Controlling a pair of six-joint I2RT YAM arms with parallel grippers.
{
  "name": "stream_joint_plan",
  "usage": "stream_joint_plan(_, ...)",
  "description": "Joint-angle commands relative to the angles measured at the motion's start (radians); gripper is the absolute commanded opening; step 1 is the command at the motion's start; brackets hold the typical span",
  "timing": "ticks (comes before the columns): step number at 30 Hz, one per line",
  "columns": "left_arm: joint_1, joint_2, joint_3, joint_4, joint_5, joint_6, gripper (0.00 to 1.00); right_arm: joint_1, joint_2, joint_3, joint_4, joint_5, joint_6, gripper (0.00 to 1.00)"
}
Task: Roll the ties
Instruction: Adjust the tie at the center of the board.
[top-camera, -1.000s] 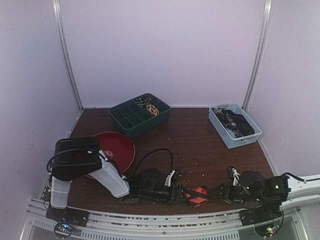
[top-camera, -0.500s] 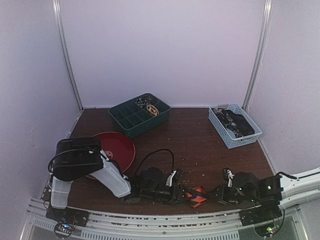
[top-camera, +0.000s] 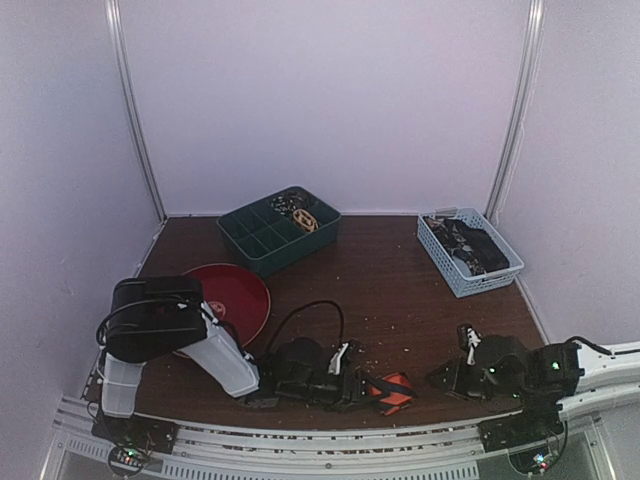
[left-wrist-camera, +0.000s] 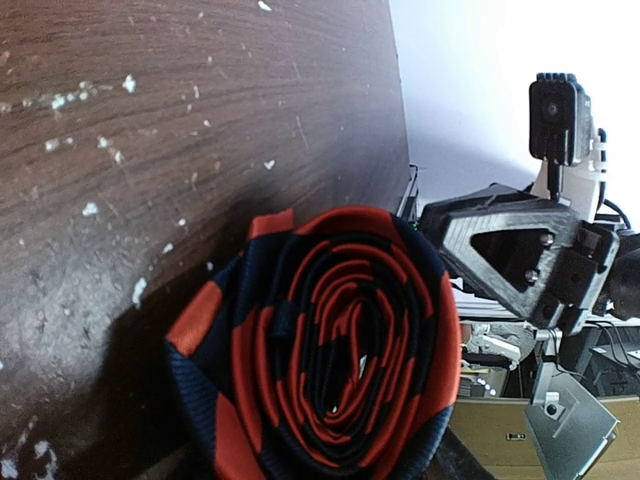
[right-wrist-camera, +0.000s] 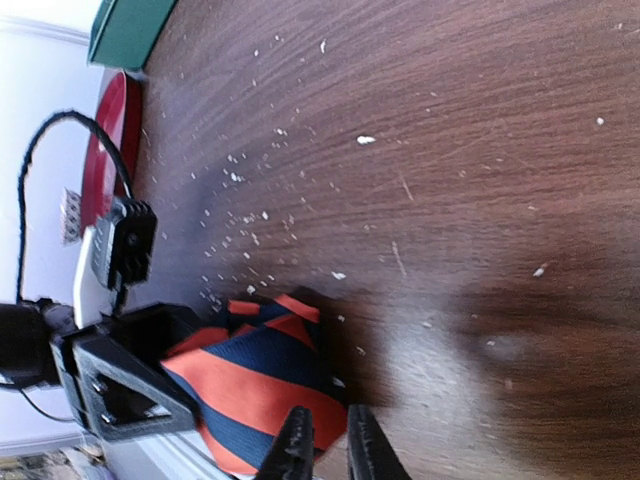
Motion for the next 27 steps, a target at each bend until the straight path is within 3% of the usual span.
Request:
stream_joint_plan(1,-0.006,-0.003,-0.019,0.074,-0.017,-0.026,0.52,0.01,-0.031,0.01,-0.162,-0.044,-0.021,0.1)
stream_joint_plan(9,-0.009,-0.002,-0.02,0.069,-0.034,-0.041,0.52,0.033,0.117,-0.014,-0.015,-0.174,-0.068,0.11)
stream_joint_plan(27,0.046,-0.023,-0.04,0.078,-0.119,-0.051,0.51,0.034,0.435,0.064,0.356,0.01,-0.061,0.12)
